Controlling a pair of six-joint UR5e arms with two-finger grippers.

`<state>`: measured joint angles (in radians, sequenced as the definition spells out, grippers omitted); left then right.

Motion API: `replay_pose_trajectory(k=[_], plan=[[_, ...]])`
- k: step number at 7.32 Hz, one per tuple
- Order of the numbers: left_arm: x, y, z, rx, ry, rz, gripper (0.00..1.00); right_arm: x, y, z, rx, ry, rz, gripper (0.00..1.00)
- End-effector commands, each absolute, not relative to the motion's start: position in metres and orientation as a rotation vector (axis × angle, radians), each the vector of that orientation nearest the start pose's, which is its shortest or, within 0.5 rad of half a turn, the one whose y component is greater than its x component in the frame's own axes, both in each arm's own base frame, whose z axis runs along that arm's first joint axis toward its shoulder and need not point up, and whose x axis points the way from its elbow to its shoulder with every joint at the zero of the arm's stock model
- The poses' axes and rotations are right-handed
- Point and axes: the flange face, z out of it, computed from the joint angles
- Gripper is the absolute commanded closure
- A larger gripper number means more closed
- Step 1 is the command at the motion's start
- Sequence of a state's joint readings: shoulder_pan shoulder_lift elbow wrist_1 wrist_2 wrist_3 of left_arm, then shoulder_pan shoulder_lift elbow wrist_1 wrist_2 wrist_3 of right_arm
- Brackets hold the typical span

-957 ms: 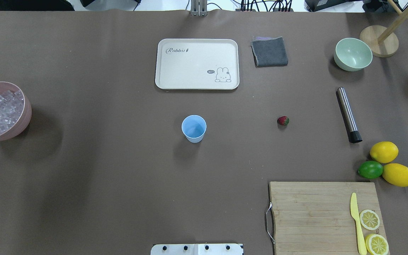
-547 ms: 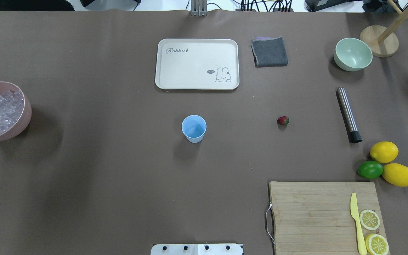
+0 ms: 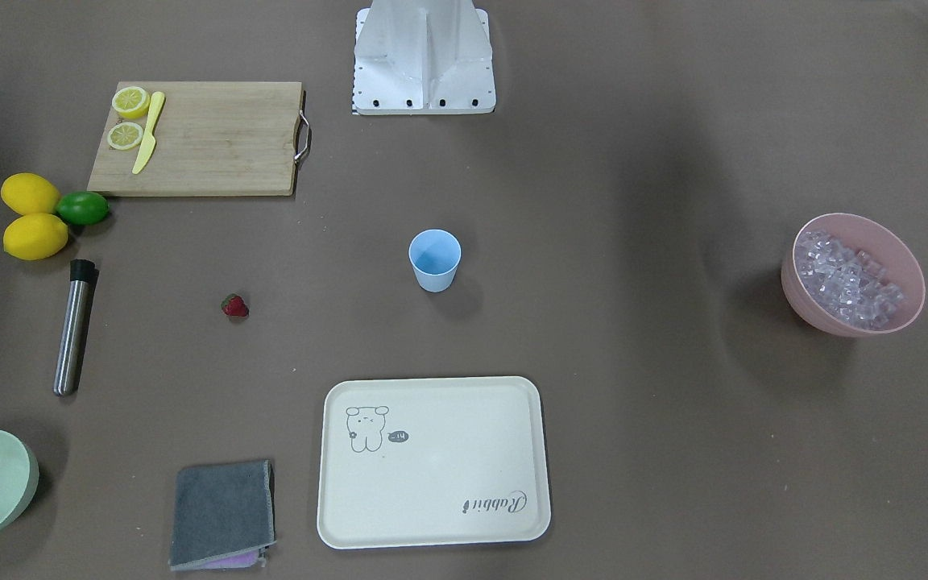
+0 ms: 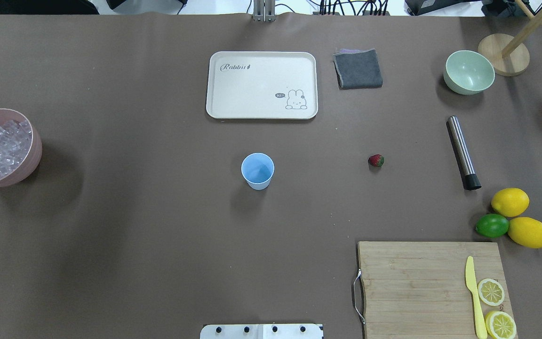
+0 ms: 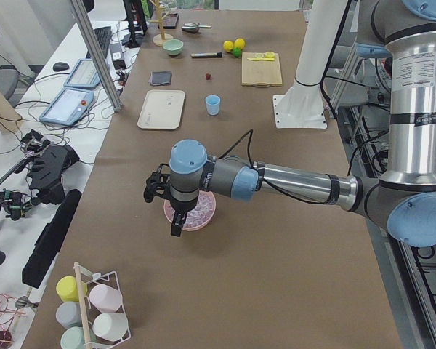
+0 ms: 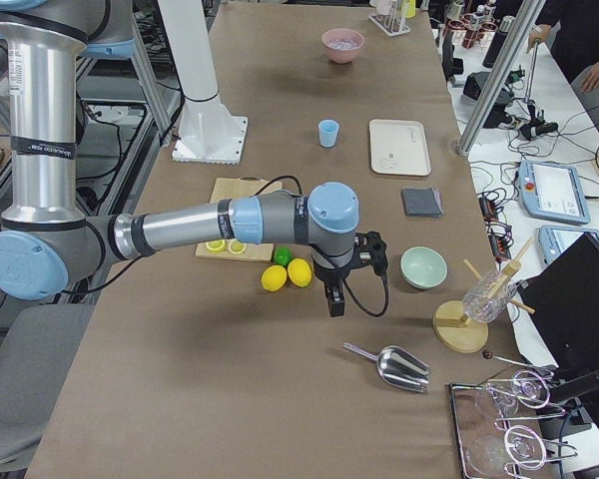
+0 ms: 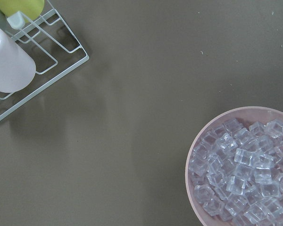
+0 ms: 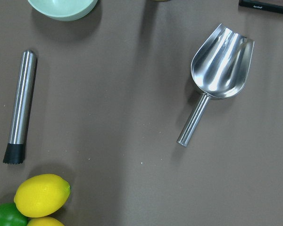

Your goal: Mash ice and strawberries in cup

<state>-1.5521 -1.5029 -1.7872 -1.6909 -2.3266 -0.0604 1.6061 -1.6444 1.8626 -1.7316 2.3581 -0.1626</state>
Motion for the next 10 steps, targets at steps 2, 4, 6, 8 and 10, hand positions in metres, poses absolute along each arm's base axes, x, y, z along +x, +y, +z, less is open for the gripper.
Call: replay_pose_trajectory(k=[2, 4, 6, 8, 10], plan=[[-0.055, -0.472, 0.57, 0.239, 0.752, 0.067, 0.02, 0.078, -0.453, 0.567, 0.131, -0.777, -0.144, 0.0], [-0.056, -0.471, 0.57, 0.239, 0.752, 0.067, 0.02, 0.078, -0.453, 0.567, 0.131, -0.777, -0.147, 0.0], [-0.047, -0.471, 0.568, 0.235, 0.762, 0.085, 0.03, 0.077, -0.452, 0.565, 0.134, -0.776, -0.15, 0.0], [-0.041, -0.472, 0.563, 0.238, 0.768, 0.099, 0.03, 0.076, -0.451, 0.566, 0.132, -0.781, -0.153, 0.0], [-0.038, -0.472, 0.561, 0.24, 0.769, 0.107, 0.03, 0.075, -0.449, 0.569, 0.125, -0.793, -0.15, 0.0]])
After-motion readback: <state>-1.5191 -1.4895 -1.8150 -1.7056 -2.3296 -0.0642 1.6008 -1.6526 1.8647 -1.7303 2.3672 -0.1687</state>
